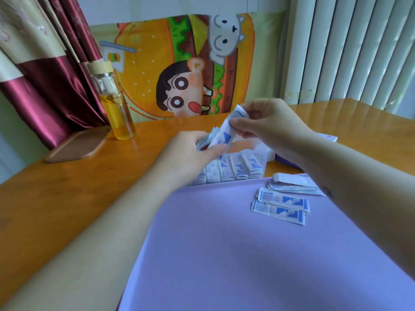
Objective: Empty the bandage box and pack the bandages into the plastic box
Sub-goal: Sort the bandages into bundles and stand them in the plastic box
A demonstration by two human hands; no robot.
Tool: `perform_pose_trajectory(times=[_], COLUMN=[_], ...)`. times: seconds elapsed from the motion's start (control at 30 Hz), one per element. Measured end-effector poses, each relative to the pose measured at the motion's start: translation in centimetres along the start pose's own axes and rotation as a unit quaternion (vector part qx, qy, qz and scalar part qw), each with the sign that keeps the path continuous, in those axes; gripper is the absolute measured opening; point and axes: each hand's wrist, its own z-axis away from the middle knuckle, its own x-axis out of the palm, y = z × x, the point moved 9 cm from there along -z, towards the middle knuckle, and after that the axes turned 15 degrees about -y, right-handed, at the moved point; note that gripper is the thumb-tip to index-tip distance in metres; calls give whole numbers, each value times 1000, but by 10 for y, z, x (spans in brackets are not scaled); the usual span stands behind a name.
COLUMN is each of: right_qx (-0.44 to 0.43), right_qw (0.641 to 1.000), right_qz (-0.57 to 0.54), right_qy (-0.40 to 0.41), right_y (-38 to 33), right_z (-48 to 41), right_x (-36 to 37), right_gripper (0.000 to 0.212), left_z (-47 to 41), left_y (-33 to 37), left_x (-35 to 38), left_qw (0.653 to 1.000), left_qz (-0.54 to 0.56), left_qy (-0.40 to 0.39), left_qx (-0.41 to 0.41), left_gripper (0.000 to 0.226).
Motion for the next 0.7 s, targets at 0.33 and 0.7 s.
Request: perform_pose_trajectory(times=[0.33, 0.7], right_qx=[180, 290], right_qw=[948, 838], right_qz=[237, 360], right_qy=[-112, -289], right_y=[32, 93], right_z=[-79, -84], right_x=[-16, 27], right_gripper=[3, 16], left_z=[-112, -123], left_y=[-18, -54], left_x=[-7, 52], left_qw=[983, 941], left_qz=[-104, -90], left_qy=[-99, -267], left_qx=[-114, -186], left_gripper=[23, 10])
